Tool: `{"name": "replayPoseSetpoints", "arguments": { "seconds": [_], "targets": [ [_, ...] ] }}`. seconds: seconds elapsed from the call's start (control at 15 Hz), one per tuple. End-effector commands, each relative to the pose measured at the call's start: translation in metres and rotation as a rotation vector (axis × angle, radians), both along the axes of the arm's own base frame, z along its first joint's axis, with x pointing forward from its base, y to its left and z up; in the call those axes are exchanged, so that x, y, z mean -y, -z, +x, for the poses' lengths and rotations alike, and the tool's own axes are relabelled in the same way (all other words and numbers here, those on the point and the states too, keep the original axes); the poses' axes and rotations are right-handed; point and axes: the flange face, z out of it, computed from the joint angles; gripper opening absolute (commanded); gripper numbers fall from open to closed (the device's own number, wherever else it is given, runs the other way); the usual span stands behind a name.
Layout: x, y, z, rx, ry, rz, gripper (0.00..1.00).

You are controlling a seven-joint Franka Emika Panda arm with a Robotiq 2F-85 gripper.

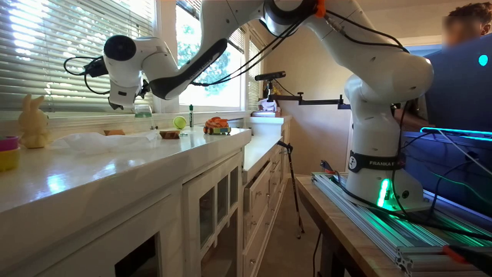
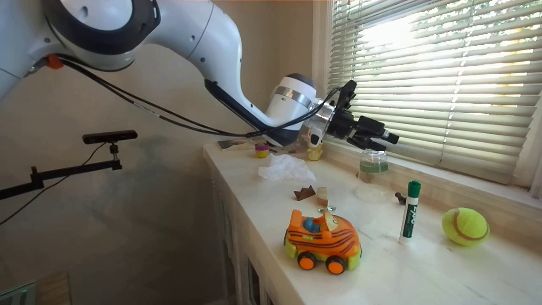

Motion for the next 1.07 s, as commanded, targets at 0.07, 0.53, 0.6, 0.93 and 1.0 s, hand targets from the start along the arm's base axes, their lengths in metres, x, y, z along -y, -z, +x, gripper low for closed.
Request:
{"name": "replayPoseSetpoints", "arguments": {
  "seconds": [0.07,0.53,0.6,0.93,1.0],
  "targets": [
    [-0.006,-0.004,0.0,0.018,-0.004,-0.025,1.0],
    [-0.04,-0.071,-0.018,-0.05,-0.053,0.222,1.0],
    [-0.046,-0.088,-0.021,-0.066,-0.071,0.265,1.0],
    [-0.052,-0.188,-0.054,-0.13,-0.171,0.493,1.0],
    [-0.051,-0.201,-0.061,-0.147,-0.181,0.545,1.0]
  ]
}}
